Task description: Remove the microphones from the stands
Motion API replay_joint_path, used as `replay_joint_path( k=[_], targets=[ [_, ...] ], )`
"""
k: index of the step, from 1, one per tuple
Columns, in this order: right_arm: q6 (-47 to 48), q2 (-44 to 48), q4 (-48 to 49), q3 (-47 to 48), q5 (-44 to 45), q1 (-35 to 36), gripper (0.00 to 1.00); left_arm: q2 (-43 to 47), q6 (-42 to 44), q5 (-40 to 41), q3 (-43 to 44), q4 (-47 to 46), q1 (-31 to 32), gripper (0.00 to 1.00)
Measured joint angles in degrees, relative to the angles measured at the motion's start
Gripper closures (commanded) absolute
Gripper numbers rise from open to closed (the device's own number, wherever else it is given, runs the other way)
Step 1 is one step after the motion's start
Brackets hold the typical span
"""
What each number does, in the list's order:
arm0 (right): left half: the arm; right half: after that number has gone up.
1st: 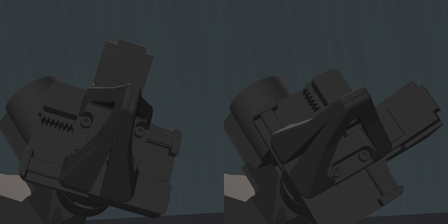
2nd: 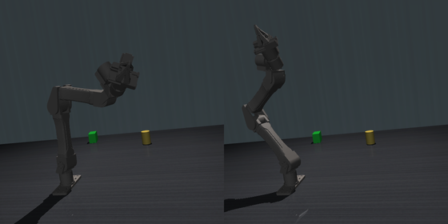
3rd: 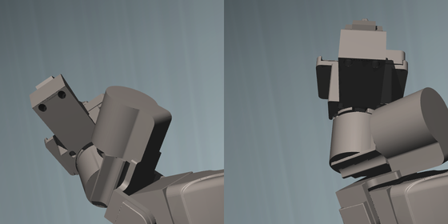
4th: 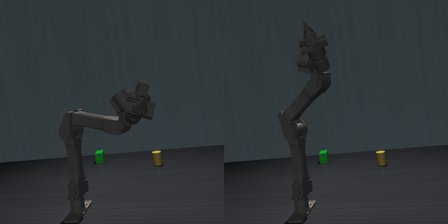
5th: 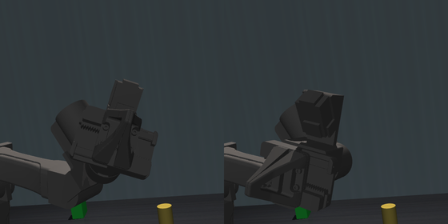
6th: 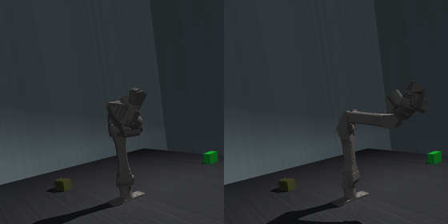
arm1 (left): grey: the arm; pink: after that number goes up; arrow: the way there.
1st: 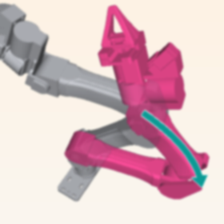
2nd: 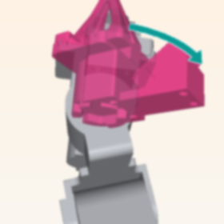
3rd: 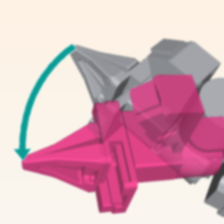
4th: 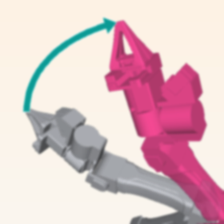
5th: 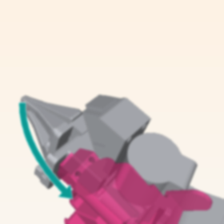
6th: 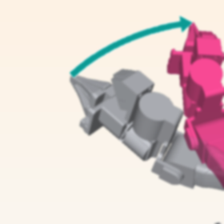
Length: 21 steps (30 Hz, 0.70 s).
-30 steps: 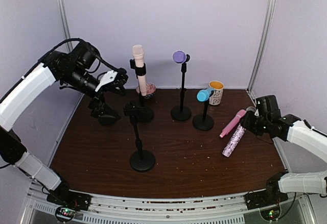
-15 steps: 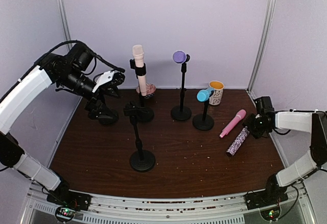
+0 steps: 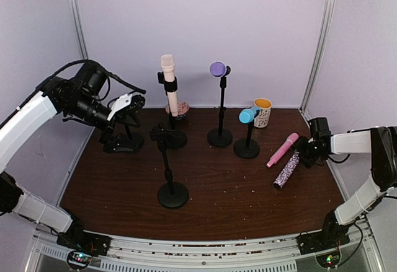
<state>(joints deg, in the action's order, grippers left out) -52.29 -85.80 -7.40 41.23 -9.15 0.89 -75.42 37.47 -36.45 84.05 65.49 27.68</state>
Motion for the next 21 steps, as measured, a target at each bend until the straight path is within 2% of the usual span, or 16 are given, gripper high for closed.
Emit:
replay_joint_path(
  k=[5,10,12,16,21],
  targets=[
    [0.0,7.8,0.3,-0.9,-0.3,2.2,0.21,0.0,-1.3,0.0,-0.8,-1.1,-0.1,0.02],
    [1.6,22.0,-0.6,-1.6,2.6,11.8,0.19,-0.2,-3.1,-1.1,-0.8,-1.8,-1.4,0.02],
    [2.6,27.1,-1.3,-1.5,5.1,18.5,0.19,-0.5,-4.0,-1.9,-0.8,-2.3,-2.6,0.02],
    [5.6,31.3,-1.7,-1.4,13.4,38.8,0.18,-1.3,-5.6,-3.8,-0.8,-2.7,-5.6,0.02],
    [14.6,22.1,1.1,1.0,24.0,62.4,0.16,-1.5,-6.7,-5.2,-1.4,-3.0,-8.3,0.02]
  ],
)
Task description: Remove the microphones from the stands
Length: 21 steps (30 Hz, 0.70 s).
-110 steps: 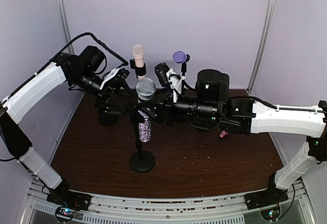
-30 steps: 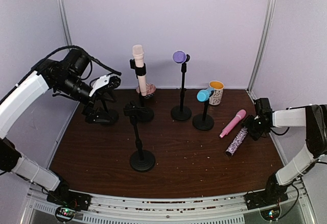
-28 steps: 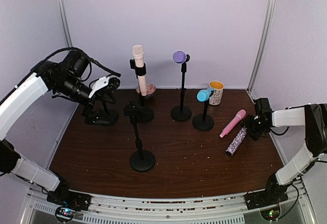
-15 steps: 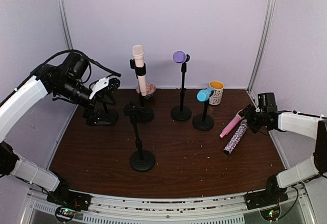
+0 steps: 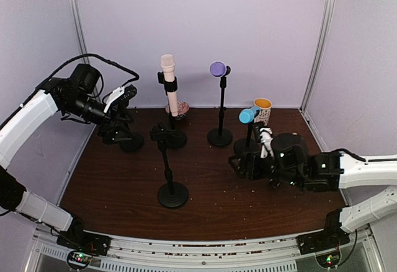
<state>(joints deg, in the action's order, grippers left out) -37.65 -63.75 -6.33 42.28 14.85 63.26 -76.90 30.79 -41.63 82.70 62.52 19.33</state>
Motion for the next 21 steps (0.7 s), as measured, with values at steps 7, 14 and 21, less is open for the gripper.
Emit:
replay_joint_path(
  k=[7,14,21],
  targets=[
    [17.9,-22.2,7.2,15.4,7.3,15.6,0.14,0.4,-1.0,-0.8,-0.8,-0.2,-1.1,0.02],
    [25.1,-34.5,13.7,23.6,9.7,16.2,0.17,2.8,-1.1,-0.7,-0.9,-0.3,-2.5,0.02],
    [29.2,-42.5,18.5,26.5,13.2,16.2,0.26,3.5,-1.2,-0.6,-0.9,-0.4,-2.9,0.02]
  ],
)
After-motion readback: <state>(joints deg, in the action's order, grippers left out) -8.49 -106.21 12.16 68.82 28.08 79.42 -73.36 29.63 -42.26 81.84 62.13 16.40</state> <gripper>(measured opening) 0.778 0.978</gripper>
